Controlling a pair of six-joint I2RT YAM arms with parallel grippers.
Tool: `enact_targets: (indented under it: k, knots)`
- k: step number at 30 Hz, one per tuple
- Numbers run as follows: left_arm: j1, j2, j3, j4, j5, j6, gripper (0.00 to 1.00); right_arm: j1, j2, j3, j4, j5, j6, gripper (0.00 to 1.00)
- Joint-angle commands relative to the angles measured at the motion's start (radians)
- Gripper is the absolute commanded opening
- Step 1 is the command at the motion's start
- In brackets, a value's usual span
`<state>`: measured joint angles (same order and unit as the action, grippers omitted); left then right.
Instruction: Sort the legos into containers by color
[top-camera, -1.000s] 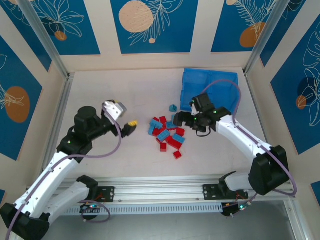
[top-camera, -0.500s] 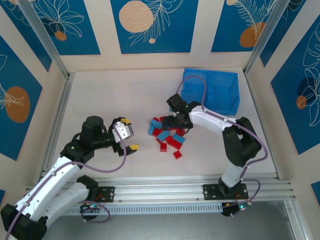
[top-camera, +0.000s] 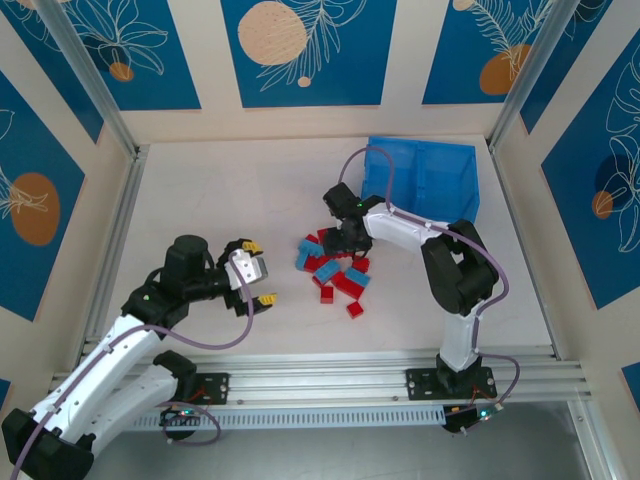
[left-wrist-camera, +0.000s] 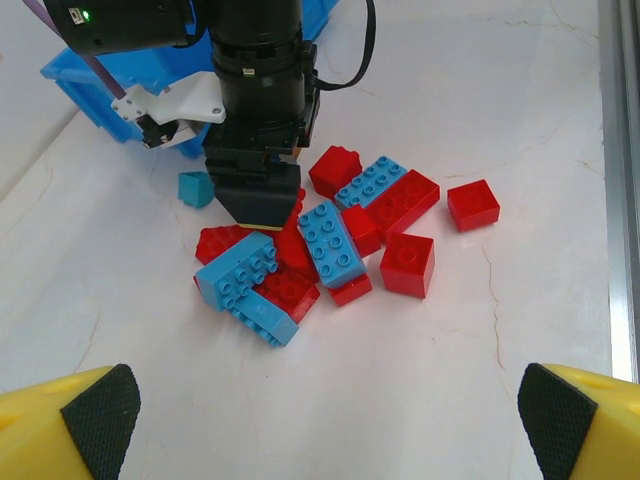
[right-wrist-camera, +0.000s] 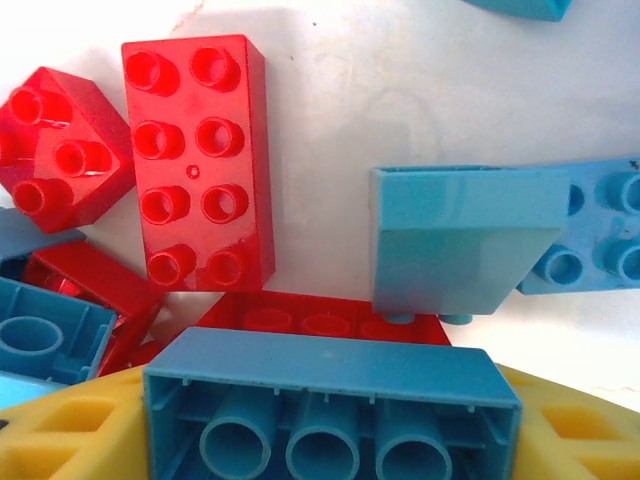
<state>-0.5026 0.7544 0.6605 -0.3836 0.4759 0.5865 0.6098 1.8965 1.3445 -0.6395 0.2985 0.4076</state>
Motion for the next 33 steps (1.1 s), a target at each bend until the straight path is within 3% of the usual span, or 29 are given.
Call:
enact_targets:
  k: [1, 8, 10, 14, 17, 20, 27, 33]
  knots:
    - [-0.009, -0.018, -0.013, -0.008, 0.030, 0.021, 1.00, 0.010, -0.085, -0.007, -0.009, 0.049, 0.010, 0.56]
    - [-0.009, -0.043, -0.025, 0.029, 0.034, 0.010, 1.00, -0.034, -0.436, -0.132, 0.048, 0.154, 0.079, 0.55]
    - [-0.009, -0.047, -0.029, 0.032, 0.025, 0.010, 1.00, -0.112, -0.532, -0.160, 0.060, 0.171, 0.123, 0.55]
    - [-0.009, -0.048, -0.032, 0.037, 0.011, 0.009, 1.00, -0.389, -0.630, -0.195, 0.111, 0.115, 0.255, 0.54]
    - [-0.008, -0.049, -0.031, 0.040, 0.005, 0.005, 1.00, -0.550, -0.572, -0.169, 0.145, 0.087, 0.335, 0.54]
    - [-0.009, -0.050, -0.035, 0.041, 0.000, 0.000, 1.00, -0.643, -0.444, -0.090, 0.145, 0.004, 0.418, 0.53]
    - [-0.008, -0.050, -0.038, 0.046, -0.004, -0.015, 1.00, -0.681, -0.134, 0.100, 0.039, 0.010, 0.673, 0.52]
    - [-0.009, -0.050, -0.040, 0.047, -0.002, -0.020, 1.00, -0.681, 0.022, 0.236, -0.048, -0.005, 0.768, 0.57]
